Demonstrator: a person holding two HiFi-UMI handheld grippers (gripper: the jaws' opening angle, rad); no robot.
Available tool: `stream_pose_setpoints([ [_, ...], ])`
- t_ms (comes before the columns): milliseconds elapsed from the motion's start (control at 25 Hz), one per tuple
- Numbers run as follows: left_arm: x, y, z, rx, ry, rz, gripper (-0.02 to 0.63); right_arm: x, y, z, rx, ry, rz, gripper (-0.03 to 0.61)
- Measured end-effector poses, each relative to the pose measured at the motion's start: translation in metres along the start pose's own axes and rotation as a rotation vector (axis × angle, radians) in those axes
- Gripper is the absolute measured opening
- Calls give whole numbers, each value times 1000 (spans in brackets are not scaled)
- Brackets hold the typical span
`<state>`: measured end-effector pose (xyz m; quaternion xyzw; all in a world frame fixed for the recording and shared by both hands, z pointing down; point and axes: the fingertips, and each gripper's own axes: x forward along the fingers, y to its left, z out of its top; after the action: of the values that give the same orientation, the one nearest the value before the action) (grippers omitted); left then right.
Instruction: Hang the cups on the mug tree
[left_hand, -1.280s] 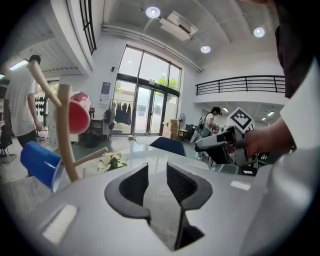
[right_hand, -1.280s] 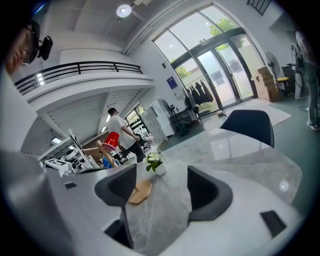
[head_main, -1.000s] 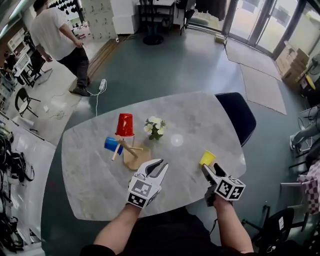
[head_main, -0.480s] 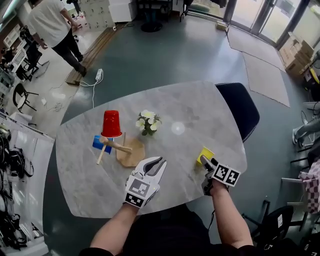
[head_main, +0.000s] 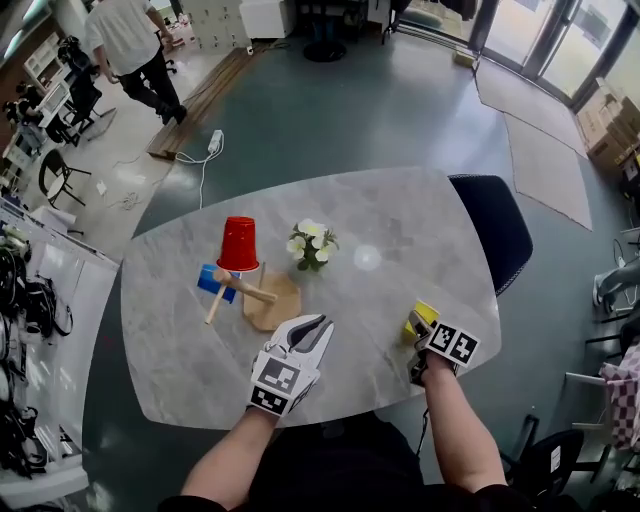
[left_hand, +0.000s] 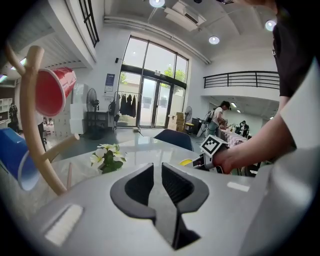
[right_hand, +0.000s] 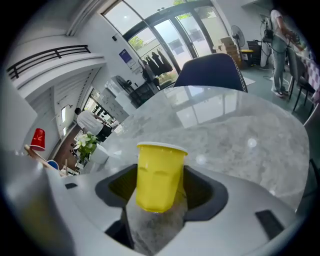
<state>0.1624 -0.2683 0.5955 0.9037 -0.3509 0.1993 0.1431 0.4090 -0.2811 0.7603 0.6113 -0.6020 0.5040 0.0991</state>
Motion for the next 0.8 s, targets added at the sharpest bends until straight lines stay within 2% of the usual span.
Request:
stream_pose_setpoints([
  [80,-5,5,5,-9,-6,21,60,0,3,2,-26,9,2,279],
  [240,-17,12,8,-21,-19,67,57,-5,14,13,-53,2,49,272],
  [400,-32,21,17,-11,-32,121,55,-20,48,41,-155,-40,125,270],
  [560,-50,32,30,-13,-59,191,55,-41,92,70,-243,-96,226,270],
  [800,-79,49,50,-31,-109,270,54,-82,179,103,-387,-202,426,268],
])
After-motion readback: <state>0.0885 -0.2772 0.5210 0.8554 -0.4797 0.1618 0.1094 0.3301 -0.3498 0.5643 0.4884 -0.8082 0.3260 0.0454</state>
